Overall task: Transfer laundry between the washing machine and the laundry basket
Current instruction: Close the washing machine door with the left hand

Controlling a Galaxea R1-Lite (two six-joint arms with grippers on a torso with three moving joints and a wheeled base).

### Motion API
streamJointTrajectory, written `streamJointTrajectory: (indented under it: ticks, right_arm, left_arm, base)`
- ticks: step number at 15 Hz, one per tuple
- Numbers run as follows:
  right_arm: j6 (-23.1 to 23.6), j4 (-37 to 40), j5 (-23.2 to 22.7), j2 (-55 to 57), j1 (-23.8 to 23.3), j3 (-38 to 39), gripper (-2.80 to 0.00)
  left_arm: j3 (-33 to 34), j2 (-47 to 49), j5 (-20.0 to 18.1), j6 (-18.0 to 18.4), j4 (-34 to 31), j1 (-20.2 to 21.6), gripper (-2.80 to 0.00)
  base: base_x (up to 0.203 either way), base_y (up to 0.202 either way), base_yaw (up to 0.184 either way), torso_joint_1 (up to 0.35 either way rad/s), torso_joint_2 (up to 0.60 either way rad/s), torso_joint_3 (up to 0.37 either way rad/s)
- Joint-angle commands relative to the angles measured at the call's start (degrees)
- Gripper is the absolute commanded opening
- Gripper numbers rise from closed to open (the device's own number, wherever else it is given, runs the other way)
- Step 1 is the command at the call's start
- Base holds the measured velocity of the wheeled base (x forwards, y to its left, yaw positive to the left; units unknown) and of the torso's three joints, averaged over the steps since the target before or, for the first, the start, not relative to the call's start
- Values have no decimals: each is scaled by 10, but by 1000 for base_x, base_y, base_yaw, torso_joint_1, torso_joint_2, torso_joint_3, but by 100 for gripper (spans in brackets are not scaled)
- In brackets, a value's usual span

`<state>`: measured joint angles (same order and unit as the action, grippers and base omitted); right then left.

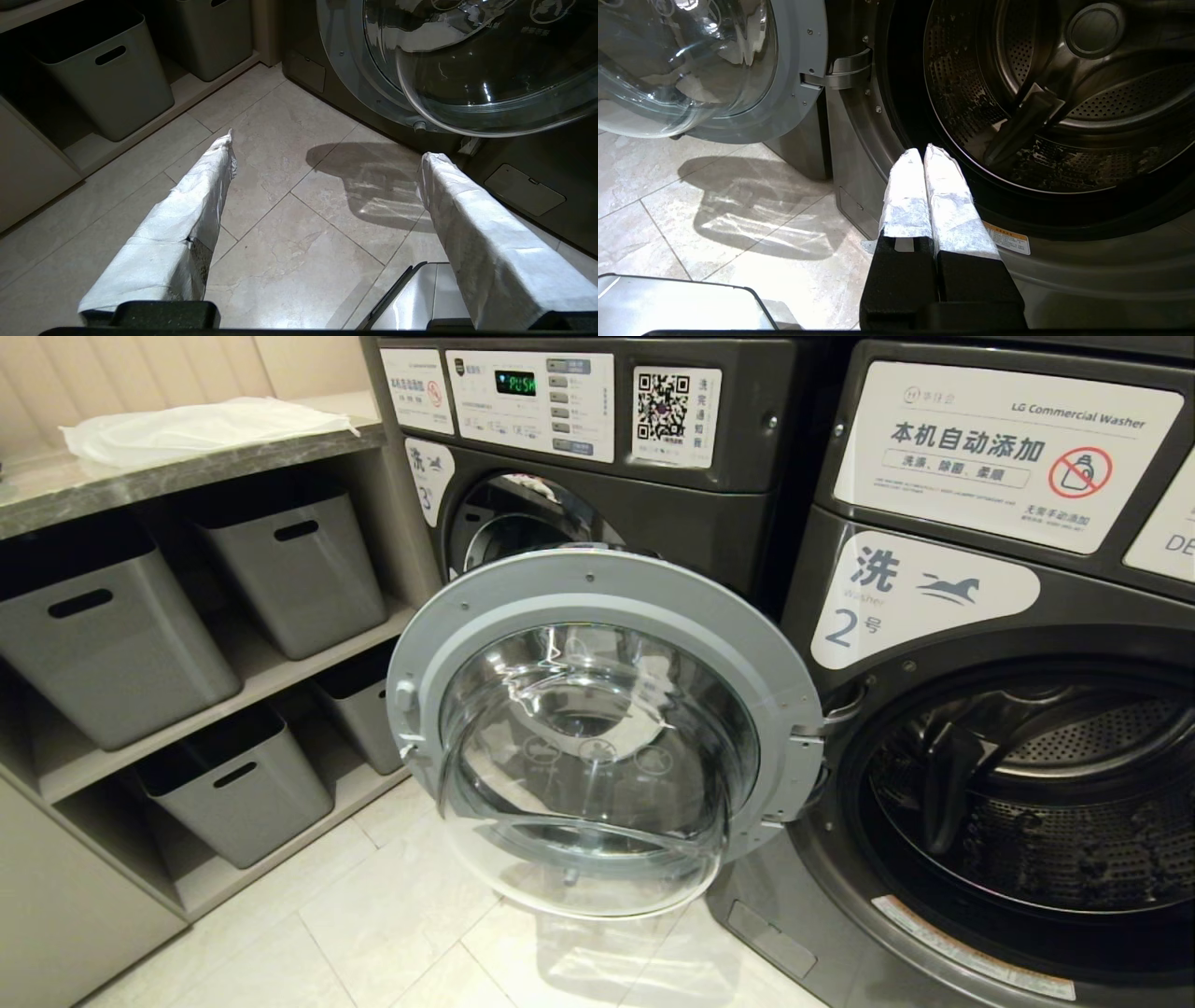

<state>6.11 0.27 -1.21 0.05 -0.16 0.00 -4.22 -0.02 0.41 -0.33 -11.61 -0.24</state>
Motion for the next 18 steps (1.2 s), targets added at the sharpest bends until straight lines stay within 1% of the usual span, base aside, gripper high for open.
streamJointTrajectory:
  ticks: [1, 15, 18]
  right_arm:
    - [1, 0, -1, 0, 0, 0, -280]
    - [-5, 0, -4, 0, 0, 0, -280]
    - [-5, 0, -3, 0, 1, 0, -280]
  left_arm:
    - [0, -1, 0, 0, -1, 0, 0]
    - [0, -2, 0, 0, -1, 0, 0]
    - [0, -2, 0, 0, -1, 0, 0]
  base:
    - [0, 0, 0, 0, 0, 0]
    - [0, 0, 0, 0, 0, 0]
    - [-3, 3, -118, 5, 3, 2]
